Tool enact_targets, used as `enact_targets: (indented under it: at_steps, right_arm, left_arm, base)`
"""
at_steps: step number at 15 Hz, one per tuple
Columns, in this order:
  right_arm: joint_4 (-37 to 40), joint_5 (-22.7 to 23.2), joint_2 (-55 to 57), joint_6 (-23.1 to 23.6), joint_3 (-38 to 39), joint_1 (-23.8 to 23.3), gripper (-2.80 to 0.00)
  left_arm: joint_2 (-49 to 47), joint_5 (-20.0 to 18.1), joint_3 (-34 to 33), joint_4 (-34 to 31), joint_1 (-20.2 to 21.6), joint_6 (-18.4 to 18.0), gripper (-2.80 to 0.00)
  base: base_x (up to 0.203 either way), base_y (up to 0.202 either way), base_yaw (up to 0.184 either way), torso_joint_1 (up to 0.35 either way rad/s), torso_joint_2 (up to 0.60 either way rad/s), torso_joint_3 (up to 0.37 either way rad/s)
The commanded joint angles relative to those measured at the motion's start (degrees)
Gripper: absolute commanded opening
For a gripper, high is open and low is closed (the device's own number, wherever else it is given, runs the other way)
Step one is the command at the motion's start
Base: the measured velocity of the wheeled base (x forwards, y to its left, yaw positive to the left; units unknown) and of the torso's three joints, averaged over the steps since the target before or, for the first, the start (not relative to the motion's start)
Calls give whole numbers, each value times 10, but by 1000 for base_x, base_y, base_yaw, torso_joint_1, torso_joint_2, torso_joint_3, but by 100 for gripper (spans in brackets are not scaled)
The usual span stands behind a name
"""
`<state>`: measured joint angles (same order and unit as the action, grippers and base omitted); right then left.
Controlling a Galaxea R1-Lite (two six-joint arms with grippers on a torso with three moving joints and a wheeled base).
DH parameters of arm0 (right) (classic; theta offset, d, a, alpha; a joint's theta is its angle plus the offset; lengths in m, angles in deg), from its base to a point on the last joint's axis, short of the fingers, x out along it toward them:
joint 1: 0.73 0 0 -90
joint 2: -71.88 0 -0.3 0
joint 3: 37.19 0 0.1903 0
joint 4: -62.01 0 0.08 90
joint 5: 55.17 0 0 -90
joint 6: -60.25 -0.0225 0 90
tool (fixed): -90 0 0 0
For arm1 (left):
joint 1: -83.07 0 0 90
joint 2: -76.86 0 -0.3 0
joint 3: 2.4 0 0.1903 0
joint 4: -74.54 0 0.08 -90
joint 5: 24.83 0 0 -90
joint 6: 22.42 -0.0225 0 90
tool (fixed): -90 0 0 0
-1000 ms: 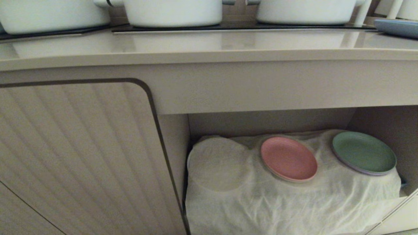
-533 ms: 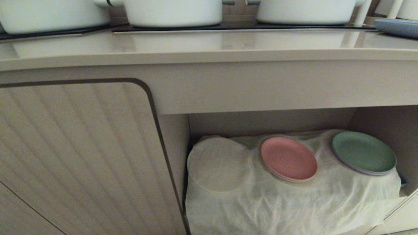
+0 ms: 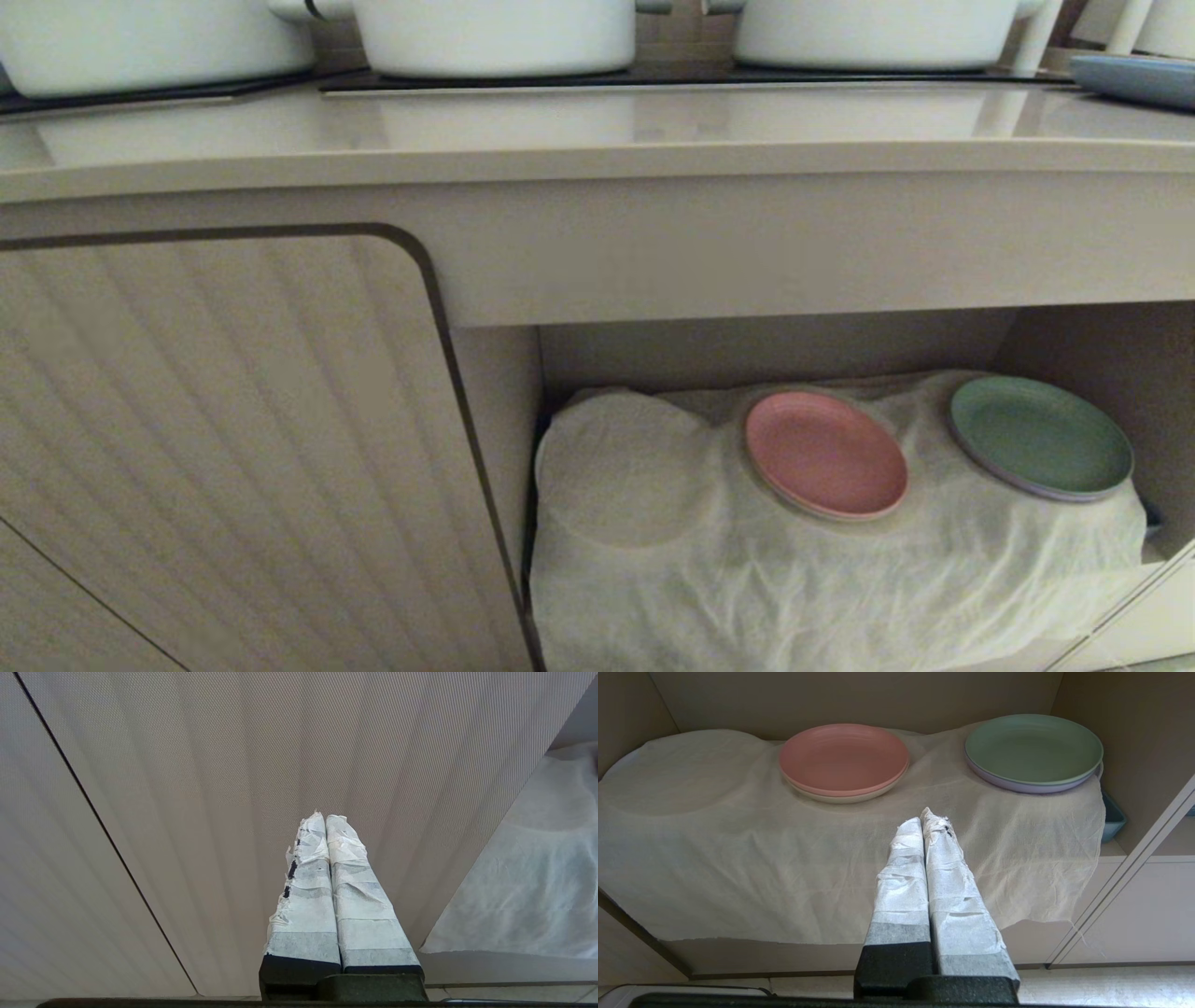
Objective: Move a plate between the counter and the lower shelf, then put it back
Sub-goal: Pick up the plate
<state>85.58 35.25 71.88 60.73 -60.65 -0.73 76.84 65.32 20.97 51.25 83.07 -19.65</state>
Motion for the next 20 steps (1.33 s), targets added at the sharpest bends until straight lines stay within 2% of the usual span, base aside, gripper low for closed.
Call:
enact_targets:
  at_steps: [1, 20]
  right_arm:
    - [0, 0, 0, 0, 0, 0, -280]
    - [0, 0, 0, 1, 1, 1, -280]
  left_arm:
    - [0, 0, 0, 0, 0, -1, -280]
    - [0, 0, 0, 0, 0, 0, -280]
  base:
    - [0, 0, 0, 0, 0, 0]
    - [0, 0, 0, 0, 0, 0]
